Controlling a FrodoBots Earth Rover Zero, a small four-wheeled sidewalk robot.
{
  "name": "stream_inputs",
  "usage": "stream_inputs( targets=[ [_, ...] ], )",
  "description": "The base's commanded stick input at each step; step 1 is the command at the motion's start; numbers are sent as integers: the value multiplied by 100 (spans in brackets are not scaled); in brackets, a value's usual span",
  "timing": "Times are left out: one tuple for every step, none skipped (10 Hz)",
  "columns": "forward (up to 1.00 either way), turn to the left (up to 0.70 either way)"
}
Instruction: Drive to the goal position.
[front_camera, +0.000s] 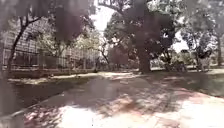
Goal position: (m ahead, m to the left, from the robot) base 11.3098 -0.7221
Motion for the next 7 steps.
stream_inputs(
  targets=[
    [70,-30],
    [70,-35],
    [70,-21],
    [70,0],
    [70,0],
    [70,0],
    [70,0]
  ],
)
